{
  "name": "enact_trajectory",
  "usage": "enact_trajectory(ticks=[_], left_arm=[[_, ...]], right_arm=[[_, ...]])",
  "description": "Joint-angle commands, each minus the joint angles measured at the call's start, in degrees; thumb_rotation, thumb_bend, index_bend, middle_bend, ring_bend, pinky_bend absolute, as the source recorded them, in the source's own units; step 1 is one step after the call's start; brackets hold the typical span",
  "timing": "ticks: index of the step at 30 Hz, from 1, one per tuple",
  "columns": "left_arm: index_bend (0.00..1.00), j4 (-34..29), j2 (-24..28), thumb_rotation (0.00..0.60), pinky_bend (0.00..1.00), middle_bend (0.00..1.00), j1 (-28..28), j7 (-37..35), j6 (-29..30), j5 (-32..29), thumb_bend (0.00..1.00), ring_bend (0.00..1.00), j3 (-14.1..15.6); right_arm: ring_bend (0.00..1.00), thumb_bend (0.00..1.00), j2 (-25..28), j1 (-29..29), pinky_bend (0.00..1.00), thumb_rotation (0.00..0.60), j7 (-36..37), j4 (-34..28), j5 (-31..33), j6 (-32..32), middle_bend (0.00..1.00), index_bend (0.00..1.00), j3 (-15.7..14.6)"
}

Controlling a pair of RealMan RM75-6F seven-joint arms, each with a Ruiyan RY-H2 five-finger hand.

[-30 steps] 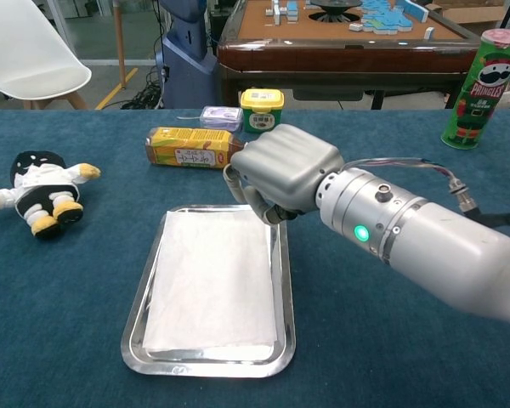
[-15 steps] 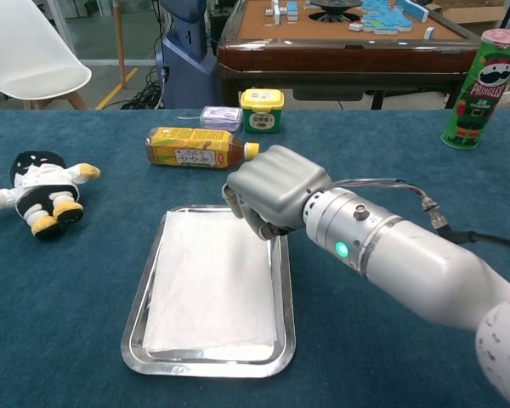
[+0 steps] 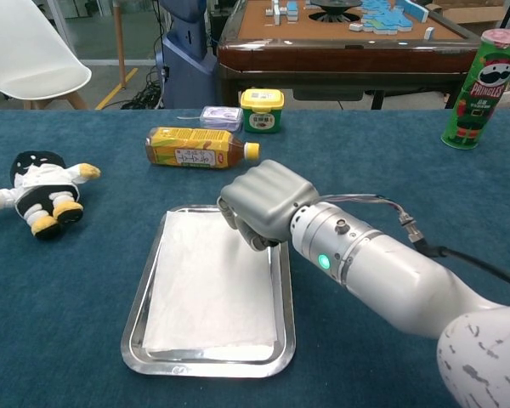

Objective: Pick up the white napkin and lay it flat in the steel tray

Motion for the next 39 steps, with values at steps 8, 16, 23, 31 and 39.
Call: enact_trajectory(ticks=[8, 16, 23, 31, 39], left_arm=[[0.52, -0.1, 0.1, 0.6, 0.58, 0.44, 0.1, -0.2, 0.3, 0.2, 0.07, 0.36, 0.0], [0.52, -0.2, 0.2, 0.6, 0.58, 0.44, 0.1, -0.2, 0.2, 0.2, 0.07, 0.36, 0.0], [0.53, -0.2, 0.2, 0.6, 0.58, 0.44, 0.1, -0.4, 0.2, 0.1, 0.07, 0.36, 0.0], [0.53, -0.1, 0.3, 0.6, 0.58, 0.44, 0.1, -0.4, 0.2, 0.1, 0.07, 0.36, 0.0], [0.53, -0.1, 0.3, 0.6, 0.58, 0.44, 0.1, -0.4, 0.3, 0.1, 0.07, 0.36, 0.0]], right_arm=[[1.0, 0.75, -2.4, 0.2, 1.0, 0.6, 0.7, 2.8, 0.1, 0.9, 1.0, 0.42, 0.9], [1.0, 0.75, -3.5, -0.1, 1.0, 0.6, -1.2, 3.7, 1.4, 1.6, 1.0, 0.42, 1.3], [1.0, 0.75, -3.9, -0.5, 1.0, 0.6, -3.5, 3.9, 2.7, 2.0, 1.0, 0.42, 1.3], [1.0, 0.75, -4.5, -0.8, 1.0, 0.6, -6.2, 3.7, 5.0, 2.3, 1.0, 0.42, 1.6], [1.0, 0.75, -4.6, -0.9, 1.0, 0.6, -7.2, 2.9, 5.9, 2.7, 1.0, 0.42, 1.7]])
